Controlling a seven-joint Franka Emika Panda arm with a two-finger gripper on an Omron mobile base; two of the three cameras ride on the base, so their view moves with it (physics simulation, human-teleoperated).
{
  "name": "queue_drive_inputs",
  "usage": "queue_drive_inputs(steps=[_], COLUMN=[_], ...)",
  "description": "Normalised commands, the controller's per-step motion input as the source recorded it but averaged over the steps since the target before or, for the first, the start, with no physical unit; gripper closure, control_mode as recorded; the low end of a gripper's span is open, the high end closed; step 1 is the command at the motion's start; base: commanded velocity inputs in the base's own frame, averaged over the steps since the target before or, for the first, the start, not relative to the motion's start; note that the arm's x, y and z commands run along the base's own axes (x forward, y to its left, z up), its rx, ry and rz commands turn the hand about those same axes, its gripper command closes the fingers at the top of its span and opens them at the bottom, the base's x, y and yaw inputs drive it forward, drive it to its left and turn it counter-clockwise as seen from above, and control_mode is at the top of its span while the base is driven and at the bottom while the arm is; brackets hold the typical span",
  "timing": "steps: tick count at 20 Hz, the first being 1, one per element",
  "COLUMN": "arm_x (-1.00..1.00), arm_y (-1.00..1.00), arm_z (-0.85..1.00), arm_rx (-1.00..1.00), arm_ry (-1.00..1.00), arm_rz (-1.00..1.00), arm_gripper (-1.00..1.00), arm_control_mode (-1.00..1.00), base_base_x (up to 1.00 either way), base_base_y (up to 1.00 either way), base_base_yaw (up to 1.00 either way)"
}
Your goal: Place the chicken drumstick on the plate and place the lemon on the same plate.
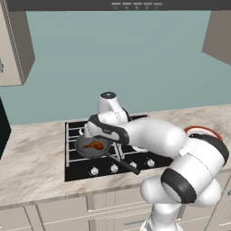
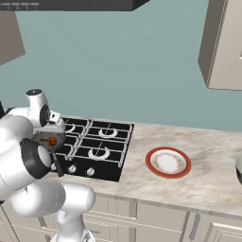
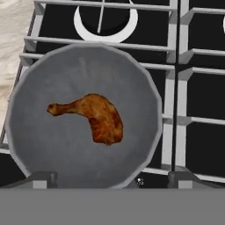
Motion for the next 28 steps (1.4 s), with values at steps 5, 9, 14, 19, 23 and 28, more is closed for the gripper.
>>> queue_drive_inputs(steps=[5,9,14,19,23,28], arm_x=[0.07,0.18,0.17,0.15,0.06,0.07], arm_y=[0.11,0.03,0.01,0.07,0.11,0.09], arm_z=[-0.23,-0.31,-0.34,-0.23,-0.12,-0.14], arm_rx=[0.0,0.0,0.0,0.0,0.0,0.0], arm_ry=[0.0,0.0,0.0,0.02,0.01,0.02], arm_rz=[0.0,0.0,0.0,0.0,0.0,0.0], arm_gripper=[-1.0,-1.0,-1.0,-1.0,-1.0,-1.0], arm_control_mode=[-1.0,-1.0,-1.0,-1.0,-1.0,-1.0], base_base_x=[0.0,0.0,0.0,0.0,0.0,0.0], base_base_y=[0.0,0.0,0.0,0.0,0.0,0.0], base_base_yaw=[0.0,0.0,0.0,0.0,0.0,0.0])
